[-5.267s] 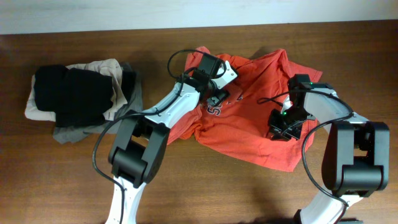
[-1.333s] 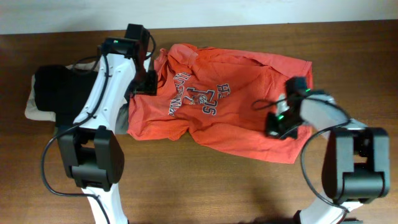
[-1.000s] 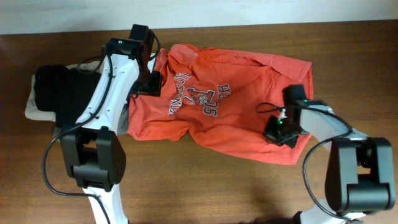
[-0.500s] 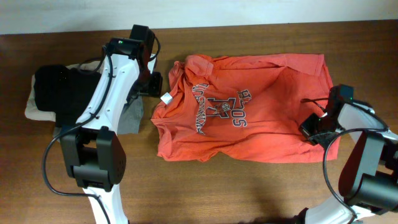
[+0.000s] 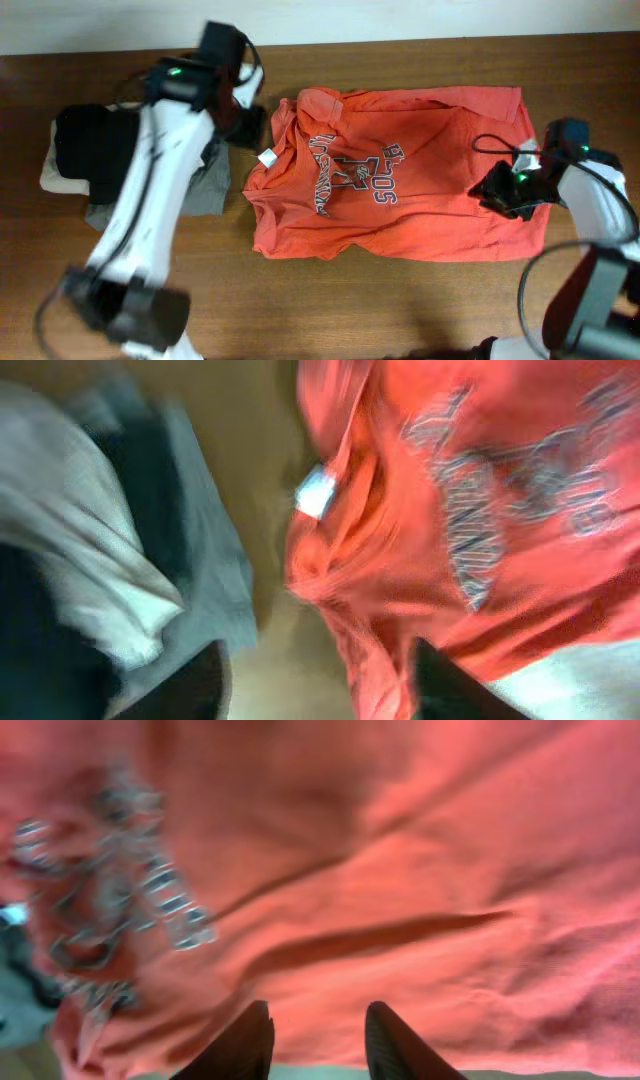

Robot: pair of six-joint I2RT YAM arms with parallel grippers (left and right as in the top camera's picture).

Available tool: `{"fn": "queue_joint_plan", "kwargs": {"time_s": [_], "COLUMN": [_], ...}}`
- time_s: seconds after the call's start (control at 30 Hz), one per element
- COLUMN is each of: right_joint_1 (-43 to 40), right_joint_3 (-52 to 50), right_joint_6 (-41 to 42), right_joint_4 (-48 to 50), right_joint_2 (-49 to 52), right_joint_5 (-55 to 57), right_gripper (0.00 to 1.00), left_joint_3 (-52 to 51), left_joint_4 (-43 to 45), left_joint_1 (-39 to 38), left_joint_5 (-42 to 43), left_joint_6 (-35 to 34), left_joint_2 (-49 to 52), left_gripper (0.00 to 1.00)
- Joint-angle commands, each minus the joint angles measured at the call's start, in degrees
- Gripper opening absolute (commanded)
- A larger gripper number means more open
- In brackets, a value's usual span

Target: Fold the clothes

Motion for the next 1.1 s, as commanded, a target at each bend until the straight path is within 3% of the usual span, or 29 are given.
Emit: {"fn": "queue_joint_plan", "kwargs": {"time_s": [0.0, 0.1, 0.17, 0.23, 0.33, 0.43, 0.6, 0.73, 1.07], "right_joint_1": [0.3, 0.3, 0.3, 0.3, 0.3, 0.3, 0.3, 0.3, 0.3], "right_joint_3": [1.1, 1.1, 1.1, 1.1, 1.1, 1.1, 1.1, 1.1, 1.1], "right_joint_6": [-4.7, -4.6, -3.8, -3.3, -3.5, -4.2, -4.5, -4.6, -4.6], "right_joint_4": [-0.3, -0.3, -1.2, -2.8, -5.8, -7.5, -7.5, -7.8, -8.1], "right_joint_2": [-9.0, -14.8, -18.1, -20.4, -22.1, -22.1, -22.0, -22.0, -22.0], "right_joint_5": [-4.3, -4.3, -3.6, -2.6, -1.4, -0.9, -0.9, -0.9, 1.1], "right_gripper": [0.40, 0.52, 0.61, 0.63, 0.63, 0.63, 0.63, 0.63, 0.63], "left_joint_3": [2.8, 2.8, 2.8, 2.7, -0.7, -8.9, -31.8, -45.3, -59.5], "left_joint_4": [1.9, 3.7, 1.3, -3.8, -9.2, -9.0, 2.0, 10.8, 24.0], "left_joint_1": [0.1, 0.2, 0.2, 0.2, 0.2, 0.2, -2.0, -3.4, -3.4], "left_joint_5": [3.3, 2.1, -0.3, -2.3, 0.4, 6.8, 16.8, 16.9, 22.6], "left_joint_6": [2.6, 2.5, 1.1, -1.2, -3.1, -2.9, 0.1, -0.1, -2.7], "left_joint_2": [-11.6, -16.4, -17.8, -17.9, -17.4, -17.4, -17.4, -17.3, -17.3], "left_gripper": [0.93, 0.94, 0.89, 0.79, 0.78, 0.78, 0.78, 0.85, 0.84]}}
